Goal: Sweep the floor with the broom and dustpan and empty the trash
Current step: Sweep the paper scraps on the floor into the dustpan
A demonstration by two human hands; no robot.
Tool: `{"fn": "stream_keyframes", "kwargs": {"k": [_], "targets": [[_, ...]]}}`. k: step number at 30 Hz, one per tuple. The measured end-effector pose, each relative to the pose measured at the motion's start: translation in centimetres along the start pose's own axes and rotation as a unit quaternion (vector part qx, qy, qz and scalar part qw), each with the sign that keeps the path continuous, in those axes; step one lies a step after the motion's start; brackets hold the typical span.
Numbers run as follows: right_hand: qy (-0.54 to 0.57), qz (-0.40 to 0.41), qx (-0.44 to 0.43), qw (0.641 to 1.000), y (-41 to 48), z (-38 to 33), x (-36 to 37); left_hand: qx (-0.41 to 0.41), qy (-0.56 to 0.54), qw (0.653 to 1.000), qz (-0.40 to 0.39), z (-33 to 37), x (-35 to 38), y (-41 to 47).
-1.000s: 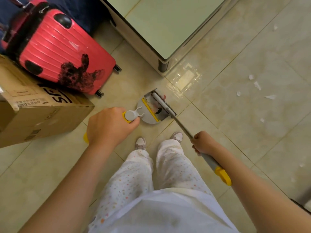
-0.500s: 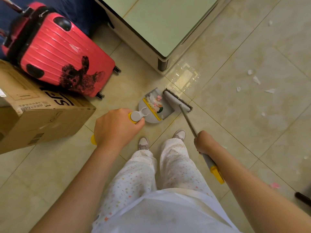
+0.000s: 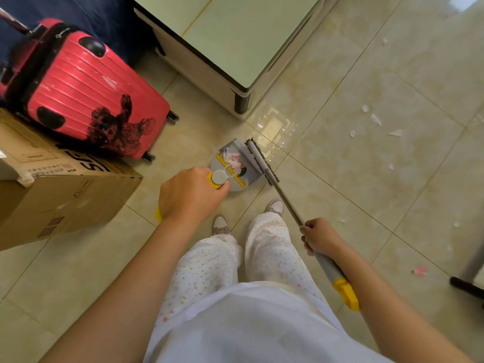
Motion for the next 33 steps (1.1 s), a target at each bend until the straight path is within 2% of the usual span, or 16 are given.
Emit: {"fn": "stream_keyframes", "kwargs": {"k": [10,17,23,28,33], "targets": [[0.055,0.067,0.024,0.996,-1.3,5.7,1.8,0.161,0.061,0.985,0.003,2.6,0.3,-2.2],[0.184,0.090,0.037,0.978,-3.2,11.6,1.0,0.218,0.067,0.973,0.013,7.7,0.9,-3.3],[0.249,0.129,0.063,0.958,-3.2,18.1,-3.2,0.282,0.097,0.955,0.000,14.2,2.5,-5.7],[0.336,0.148,0.086,0.926,-2.1,23.5,-9.0,0.311,0.114,0.944,0.009,20.4,3.5,-7.6],[0.406,0.170,0.104,0.892,-0.1,28.7,-14.0,0.362,0.161,0.918,0.016,27.7,4.7,-10.1]]}}
Point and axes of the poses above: each hand's wrist, its own y-axis towards the middle knuckle, its own x-axis out of the palm, z = x × y, the point moved 2 cm from there along y, towards the middle knuckle, and after that the axes turned 10 degrees about y, right-handed, at the moved point
